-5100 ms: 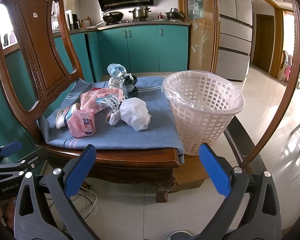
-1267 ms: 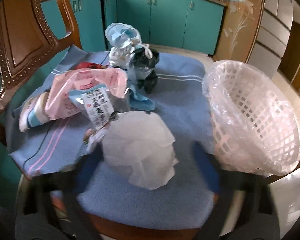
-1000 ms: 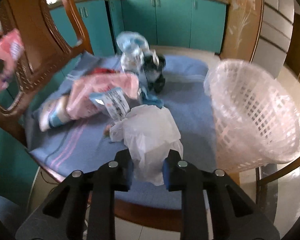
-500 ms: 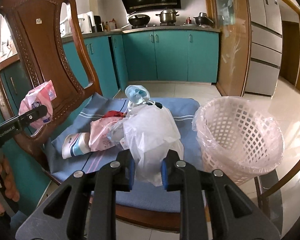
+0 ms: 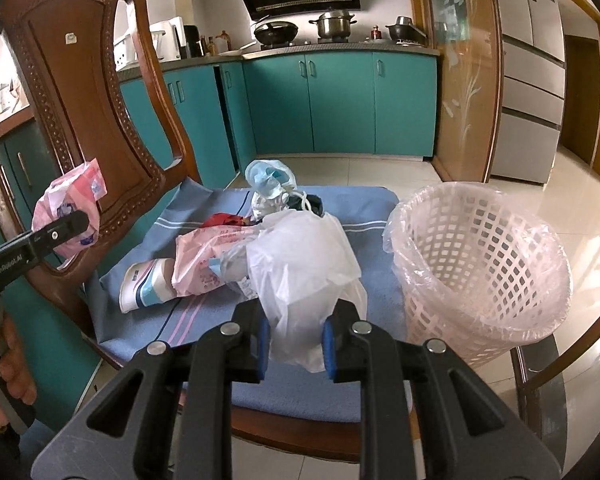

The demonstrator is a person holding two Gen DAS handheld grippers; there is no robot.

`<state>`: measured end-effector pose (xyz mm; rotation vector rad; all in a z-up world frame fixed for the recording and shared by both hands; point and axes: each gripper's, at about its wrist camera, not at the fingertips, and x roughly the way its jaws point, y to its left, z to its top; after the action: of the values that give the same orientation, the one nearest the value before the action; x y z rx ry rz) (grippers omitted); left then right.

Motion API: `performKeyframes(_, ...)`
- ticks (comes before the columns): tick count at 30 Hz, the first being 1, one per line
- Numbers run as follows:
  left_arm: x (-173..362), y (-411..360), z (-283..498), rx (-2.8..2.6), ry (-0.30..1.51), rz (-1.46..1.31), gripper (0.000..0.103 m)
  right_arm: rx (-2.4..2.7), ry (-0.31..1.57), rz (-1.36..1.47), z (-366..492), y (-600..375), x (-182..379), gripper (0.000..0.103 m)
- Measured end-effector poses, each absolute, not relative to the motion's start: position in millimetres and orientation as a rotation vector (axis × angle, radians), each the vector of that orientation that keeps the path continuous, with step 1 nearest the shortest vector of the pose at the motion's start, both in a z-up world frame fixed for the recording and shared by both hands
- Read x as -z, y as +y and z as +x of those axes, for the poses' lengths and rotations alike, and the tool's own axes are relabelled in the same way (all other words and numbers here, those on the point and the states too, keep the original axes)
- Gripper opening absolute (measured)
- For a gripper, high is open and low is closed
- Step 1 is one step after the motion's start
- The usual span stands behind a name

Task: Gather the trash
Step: 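Carry the tissue and pink bag over the white basket and open both grippers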

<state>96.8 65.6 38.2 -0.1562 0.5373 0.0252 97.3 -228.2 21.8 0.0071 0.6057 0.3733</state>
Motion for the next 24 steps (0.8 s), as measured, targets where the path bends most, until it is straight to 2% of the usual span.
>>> performKeyframes(6,-36,66,99,-0.025,0.546,-0.156,0.048,-0.195,0.516,0.102,126,-290,-38,0.022)
performKeyframes(10,-35,66,100,-0.025,0.551,-0.156,0.048,-0.082,0.530,0.143,153,-329,-29,0.023)
performKeyframes(12,-34,65,101,-0.026,0.553,-0.157,0.048,-0.042,0.541,0.162,166,-345,-19,0.030)
performKeyframes(14,-33,63,102,-0.026,0.554,-0.153,0.048,-0.029,0.572,0.172,177,-355,-8,0.062)
performKeyframes(18,-31,58,104,-0.022,0.563,-0.139,0.048,-0.023,0.568,0.206,174,-364,-9,0.073)
performKeyframes(20,-30,55,105,-0.017,0.567,-0.132,0.048,-0.018,0.476,0.243,153,-371,-24,0.084)
performKeyframes(24,-29,40,109,0.015,0.572,-0.106,0.048,0.018,0.342,0.334,113,-383,-41,0.095)
